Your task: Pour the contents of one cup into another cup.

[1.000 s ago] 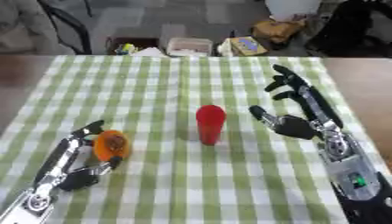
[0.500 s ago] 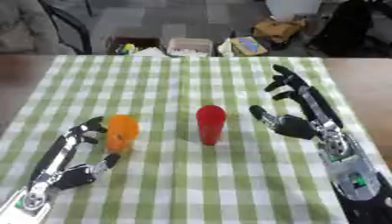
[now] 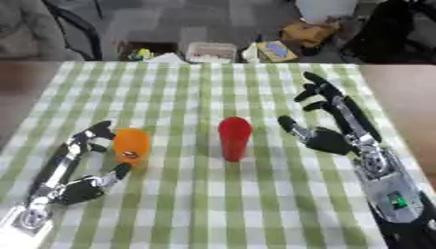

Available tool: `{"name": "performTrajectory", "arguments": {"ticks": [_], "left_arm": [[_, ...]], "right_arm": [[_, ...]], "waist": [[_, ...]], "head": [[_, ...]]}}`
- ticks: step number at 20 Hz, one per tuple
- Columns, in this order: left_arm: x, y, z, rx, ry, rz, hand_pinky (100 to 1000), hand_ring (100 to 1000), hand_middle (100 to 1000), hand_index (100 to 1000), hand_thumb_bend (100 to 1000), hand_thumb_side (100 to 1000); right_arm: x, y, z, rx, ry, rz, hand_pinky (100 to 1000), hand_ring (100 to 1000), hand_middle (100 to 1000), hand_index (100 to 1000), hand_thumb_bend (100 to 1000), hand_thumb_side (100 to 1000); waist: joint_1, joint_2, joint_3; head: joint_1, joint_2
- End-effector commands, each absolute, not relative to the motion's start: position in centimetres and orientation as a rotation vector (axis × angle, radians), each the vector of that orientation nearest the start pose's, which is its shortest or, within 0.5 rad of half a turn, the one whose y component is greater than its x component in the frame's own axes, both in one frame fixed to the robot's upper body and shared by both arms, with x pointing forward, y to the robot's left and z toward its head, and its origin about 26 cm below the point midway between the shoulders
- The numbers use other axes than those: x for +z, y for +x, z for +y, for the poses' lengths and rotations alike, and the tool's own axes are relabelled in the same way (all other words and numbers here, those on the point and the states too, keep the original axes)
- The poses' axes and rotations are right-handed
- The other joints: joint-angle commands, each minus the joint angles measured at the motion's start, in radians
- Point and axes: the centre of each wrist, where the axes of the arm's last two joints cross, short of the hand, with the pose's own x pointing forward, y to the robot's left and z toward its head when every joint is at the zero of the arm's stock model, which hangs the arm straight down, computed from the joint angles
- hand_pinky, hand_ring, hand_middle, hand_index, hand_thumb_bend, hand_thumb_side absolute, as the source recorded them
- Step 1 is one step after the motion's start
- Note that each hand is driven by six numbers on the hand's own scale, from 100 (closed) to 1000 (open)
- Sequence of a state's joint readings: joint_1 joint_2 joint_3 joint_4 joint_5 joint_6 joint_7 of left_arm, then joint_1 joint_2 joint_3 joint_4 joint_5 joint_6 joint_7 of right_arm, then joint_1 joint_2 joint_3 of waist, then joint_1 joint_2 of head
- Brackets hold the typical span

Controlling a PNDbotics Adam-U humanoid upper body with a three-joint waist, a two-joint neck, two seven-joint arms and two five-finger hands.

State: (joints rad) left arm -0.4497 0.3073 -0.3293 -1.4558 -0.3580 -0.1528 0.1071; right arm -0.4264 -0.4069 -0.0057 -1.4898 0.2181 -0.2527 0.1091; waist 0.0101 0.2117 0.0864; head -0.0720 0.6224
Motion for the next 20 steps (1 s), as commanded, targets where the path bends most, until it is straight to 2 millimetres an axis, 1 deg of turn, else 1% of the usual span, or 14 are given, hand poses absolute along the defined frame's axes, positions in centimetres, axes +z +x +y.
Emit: {"name": "performTrajectory", "arguments": {"ticks": [1, 8, 16, 20], "left_arm": [[9.9, 37.0, 20.3, -0.835, 0.361, -2.038, 712, 905, 714, 950, 521, 554], [9.7, 37.3, 20.1, -0.856, 0.386, -2.026, 719, 922, 719, 949, 519, 547], [8.6, 38.4, 19.5, -0.886, 0.422, -1.996, 726, 937, 736, 949, 514, 524], [8.4, 39.0, 19.2, -0.899, 0.444, -2.005, 726, 935, 737, 949, 517, 511]], "right_arm": [[14.3, 37.6, -31.1, 0.714, -0.408, -2.083, 691, 945, 640, 996, 482, 441], [14.2, 37.6, -31.1, 0.714, -0.402, -2.081, 691, 945, 637, 997, 471, 452], [14.2, 37.6, -31.1, 0.717, -0.396, -2.080, 692, 946, 635, 998, 468, 458], [14.1, 37.6, -31.1, 0.718, -0.394, -2.081, 693, 946, 636, 999, 465, 461]], "waist": [[0.000, -0.017, -0.001], [-0.001, -0.016, -0.003], [-0.003, -0.014, -0.010], [-0.003, -0.012, -0.014]], "head": [[0.002, -0.010], [0.002, -0.008], [0.004, -0.007], [0.006, -0.007]]}}
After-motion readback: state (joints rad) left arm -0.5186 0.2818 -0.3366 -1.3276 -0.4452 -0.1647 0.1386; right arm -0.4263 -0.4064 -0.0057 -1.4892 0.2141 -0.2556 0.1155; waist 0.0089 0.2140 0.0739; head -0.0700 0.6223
